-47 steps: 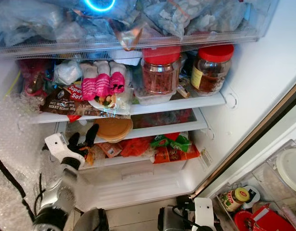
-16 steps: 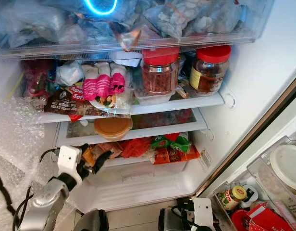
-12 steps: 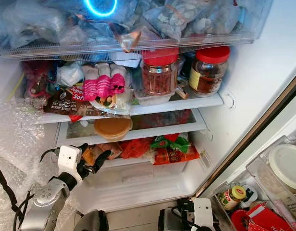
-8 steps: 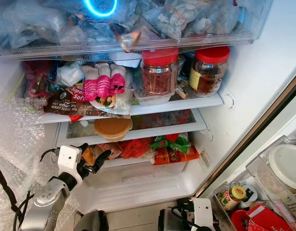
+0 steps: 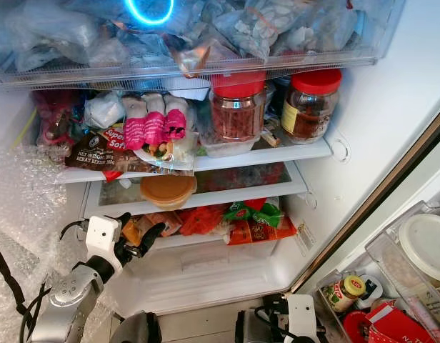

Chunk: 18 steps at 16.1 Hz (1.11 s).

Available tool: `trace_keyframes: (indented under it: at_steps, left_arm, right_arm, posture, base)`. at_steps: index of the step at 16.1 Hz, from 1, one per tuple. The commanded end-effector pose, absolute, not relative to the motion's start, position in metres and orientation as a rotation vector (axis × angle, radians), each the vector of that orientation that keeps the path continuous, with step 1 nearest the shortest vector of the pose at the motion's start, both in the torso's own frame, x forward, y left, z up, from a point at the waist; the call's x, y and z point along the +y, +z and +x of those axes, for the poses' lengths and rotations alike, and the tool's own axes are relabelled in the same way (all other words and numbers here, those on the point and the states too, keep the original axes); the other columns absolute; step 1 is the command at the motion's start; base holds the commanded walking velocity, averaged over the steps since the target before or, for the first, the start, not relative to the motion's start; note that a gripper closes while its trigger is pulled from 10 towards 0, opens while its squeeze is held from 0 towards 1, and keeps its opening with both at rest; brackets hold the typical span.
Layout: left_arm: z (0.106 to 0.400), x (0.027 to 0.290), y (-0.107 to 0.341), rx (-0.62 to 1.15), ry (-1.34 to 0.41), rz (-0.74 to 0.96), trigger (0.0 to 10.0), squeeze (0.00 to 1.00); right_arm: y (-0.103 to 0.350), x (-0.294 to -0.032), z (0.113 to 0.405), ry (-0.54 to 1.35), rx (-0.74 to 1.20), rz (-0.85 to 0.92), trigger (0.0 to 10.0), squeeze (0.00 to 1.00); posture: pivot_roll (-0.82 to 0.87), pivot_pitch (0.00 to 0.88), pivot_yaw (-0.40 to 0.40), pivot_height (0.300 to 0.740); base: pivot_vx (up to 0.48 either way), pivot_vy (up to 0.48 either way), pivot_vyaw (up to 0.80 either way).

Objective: Restocking fridge

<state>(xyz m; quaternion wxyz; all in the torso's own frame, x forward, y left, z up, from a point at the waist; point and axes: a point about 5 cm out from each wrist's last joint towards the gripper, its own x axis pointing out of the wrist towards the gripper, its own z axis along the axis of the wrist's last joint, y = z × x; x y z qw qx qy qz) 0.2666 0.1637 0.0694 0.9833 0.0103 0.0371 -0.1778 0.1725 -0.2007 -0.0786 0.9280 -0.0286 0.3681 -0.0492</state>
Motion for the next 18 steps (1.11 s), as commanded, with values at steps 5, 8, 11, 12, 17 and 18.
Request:
trace_keyframes:
  at_steps: [5, 8, 11, 12, 17, 18]
  left_arm:
    - [0.299, 0.146, 0.067, 0.056, -0.322, -0.065, 10.0, 0.0]
    - [0.301, 0.144, 0.068, 0.04, -0.332, -0.069, 10.0, 0.0]
    - [0.304, 0.142, 0.068, 0.031, -0.338, -0.07, 10.0, 0.0]
    - [0.305, 0.141, 0.067, 0.035, -0.34, -0.07, 10.0, 0.0]
    - [0.318, 0.137, 0.064, 0.067, -0.335, -0.066, 10.0, 0.0]
    - [0.321, 0.136, 0.065, 0.074, -0.332, -0.064, 10.0, 0.0]
  right_arm:
    - [-0.081, -0.202, 0.167, -0.105, 0.779, -0.058, 10.0, 0.0]
    - [-0.081, -0.202, 0.168, -0.104, 0.778, -0.057, 10.0, 0.0]
    - [-0.082, -0.202, 0.167, -0.105, 0.78, -0.057, 10.0, 0.0]
    - [-0.082, -0.202, 0.167, -0.105, 0.78, -0.057, 10.0, 0.0]
    - [-0.081, -0.202, 0.167, -0.109, 0.778, -0.055, 10.0, 0.0]
    - [-0.081, -0.202, 0.167, -0.111, 0.778, -0.054, 10.0, 0.0]
  posture:
    - [-0.19, 0.067, -0.015, 0.64]
    - [-0.19, 0.067, -0.015, 0.64]
    - [-0.19, 0.067, -0.014, 0.64]
    - [-0.19, 0.068, -0.013, 0.64]
    - [-0.2, 0.068, -0.008, 0.64]
    - [-0.2, 0.068, -0.007, 0.64]
  base:
    - [0.0, 0.0, 0.0]
    - [0.0, 0.0, 0.0]
    - [0.0, 0.0, 0.0]
    - [0.0, 0.0, 0.0]
    - [0.0, 0.0, 0.0]
    - [0.0, 0.0, 0.0]
